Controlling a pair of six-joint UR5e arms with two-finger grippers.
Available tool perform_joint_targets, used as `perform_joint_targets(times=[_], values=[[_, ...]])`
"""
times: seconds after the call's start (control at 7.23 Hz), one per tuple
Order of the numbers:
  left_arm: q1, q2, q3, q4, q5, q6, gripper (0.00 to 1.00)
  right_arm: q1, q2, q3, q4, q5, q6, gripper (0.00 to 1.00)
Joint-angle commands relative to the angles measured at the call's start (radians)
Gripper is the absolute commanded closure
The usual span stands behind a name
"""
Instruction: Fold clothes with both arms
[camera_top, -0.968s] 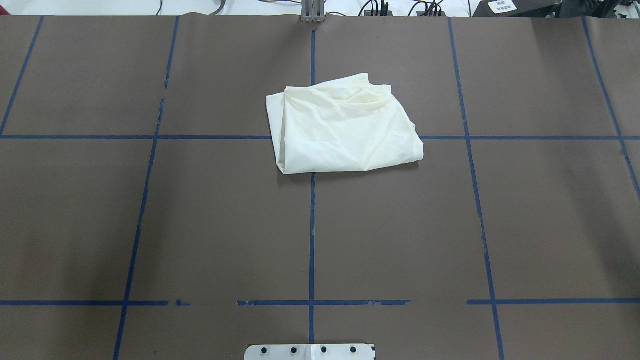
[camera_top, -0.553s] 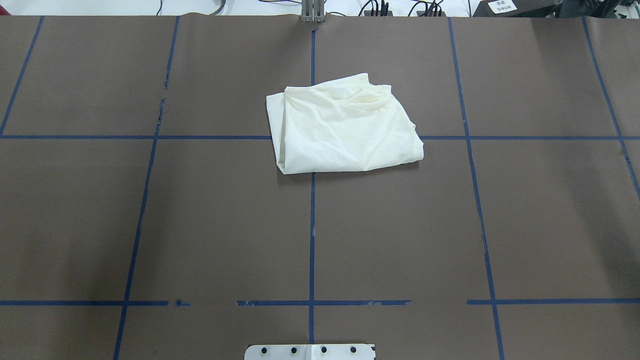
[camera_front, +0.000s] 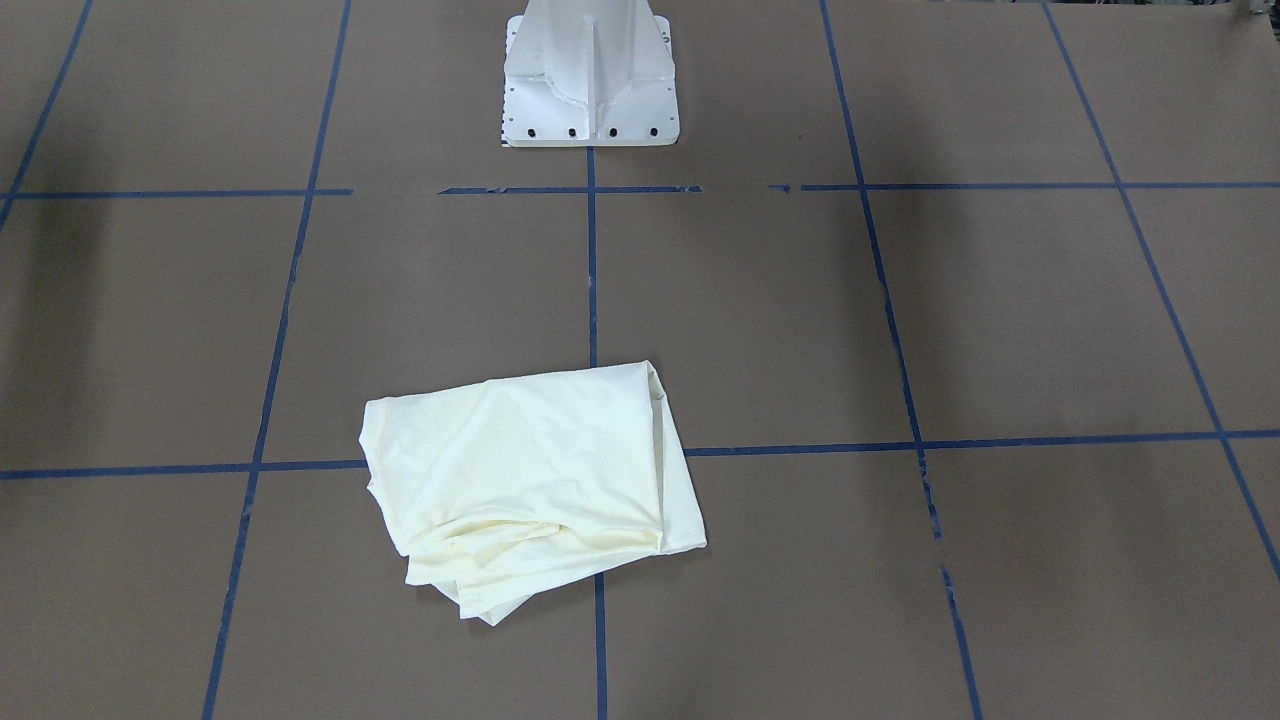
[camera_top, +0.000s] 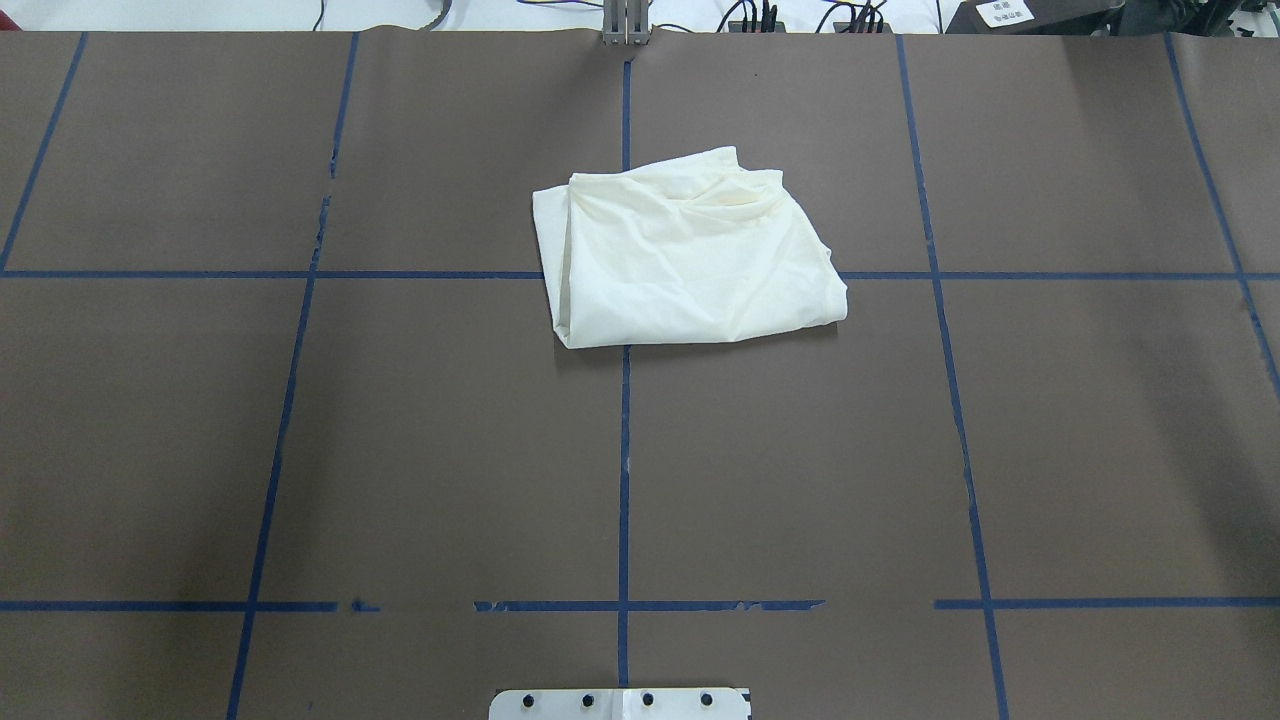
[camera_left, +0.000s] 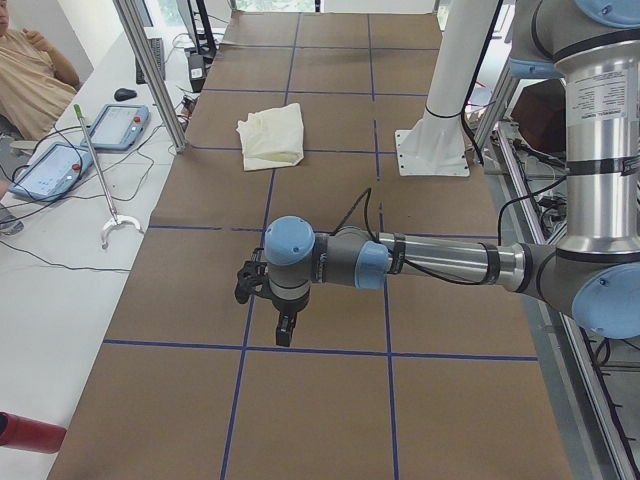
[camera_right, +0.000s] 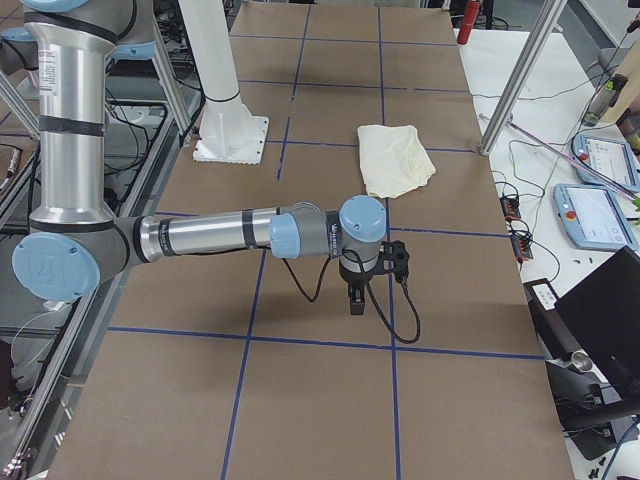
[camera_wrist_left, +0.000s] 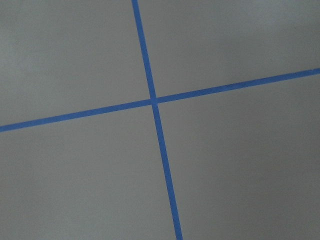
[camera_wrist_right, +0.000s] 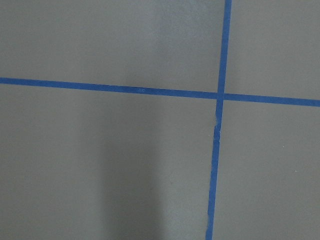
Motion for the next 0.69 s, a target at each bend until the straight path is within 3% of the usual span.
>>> perform_joint_targets(times=[0.0, 0.55], values=[[-0.008, -0.001, -0.006, 0.08, 0.036, 0.001, 0.0, 0.0, -0.005, 0.002, 0.001, 0.002, 0.0, 0.0], [-0.008, 0.008, -0.009, 0.125, 0.03, 0.003, 0.0, 0.0, -0.01, -0.001, 0.004, 0.005, 0.0, 0.0]])
